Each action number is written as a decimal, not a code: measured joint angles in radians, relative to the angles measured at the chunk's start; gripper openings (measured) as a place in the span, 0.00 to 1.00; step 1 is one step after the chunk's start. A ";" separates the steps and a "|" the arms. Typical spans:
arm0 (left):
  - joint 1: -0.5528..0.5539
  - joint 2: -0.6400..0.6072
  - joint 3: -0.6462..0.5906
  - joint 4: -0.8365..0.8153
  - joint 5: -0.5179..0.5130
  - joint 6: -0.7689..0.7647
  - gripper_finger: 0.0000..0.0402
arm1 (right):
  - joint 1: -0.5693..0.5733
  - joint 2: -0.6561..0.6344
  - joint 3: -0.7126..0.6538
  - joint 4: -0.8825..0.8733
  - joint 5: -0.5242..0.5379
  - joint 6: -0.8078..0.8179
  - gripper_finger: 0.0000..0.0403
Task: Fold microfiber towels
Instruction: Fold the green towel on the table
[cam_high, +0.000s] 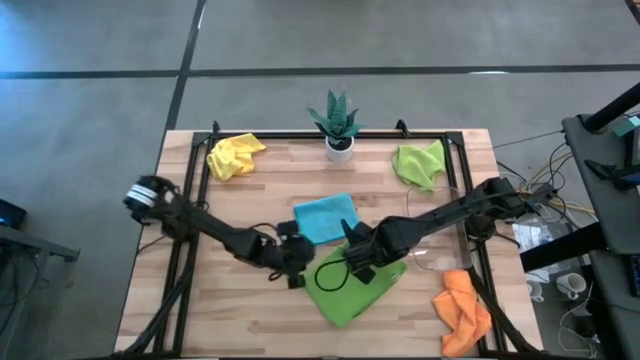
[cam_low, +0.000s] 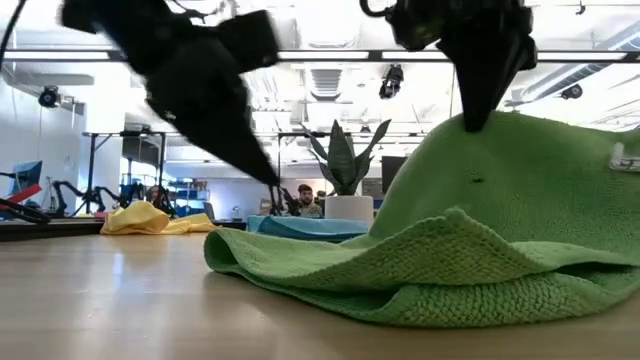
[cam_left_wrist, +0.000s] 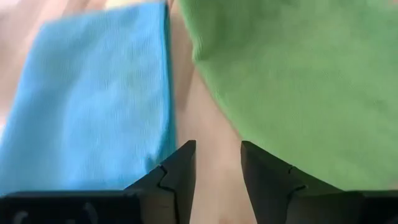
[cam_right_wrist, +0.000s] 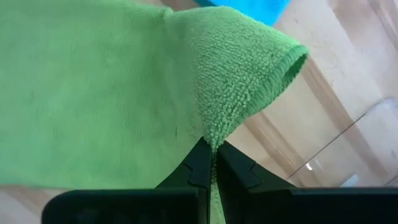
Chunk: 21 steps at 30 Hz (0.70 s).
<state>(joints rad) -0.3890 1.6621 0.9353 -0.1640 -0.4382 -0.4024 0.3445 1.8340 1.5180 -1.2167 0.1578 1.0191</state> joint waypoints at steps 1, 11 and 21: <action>-0.020 -0.024 -0.030 -0.004 -0.010 -0.039 0.28 | -0.003 0.001 0.000 0.002 0.000 0.007 0.02; -0.149 -0.229 -0.275 0.003 -0.205 -0.306 0.28 | -0.011 0.066 0.073 0.059 -0.054 0.030 0.02; -0.176 -0.287 -0.299 0.029 -0.230 -0.322 0.28 | -0.001 0.277 0.286 0.068 -0.115 -0.034 0.02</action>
<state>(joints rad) -0.5653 1.3749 0.6361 -0.1347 -0.6683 -0.7246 0.3435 2.1111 1.8037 -1.1483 0.0430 0.9852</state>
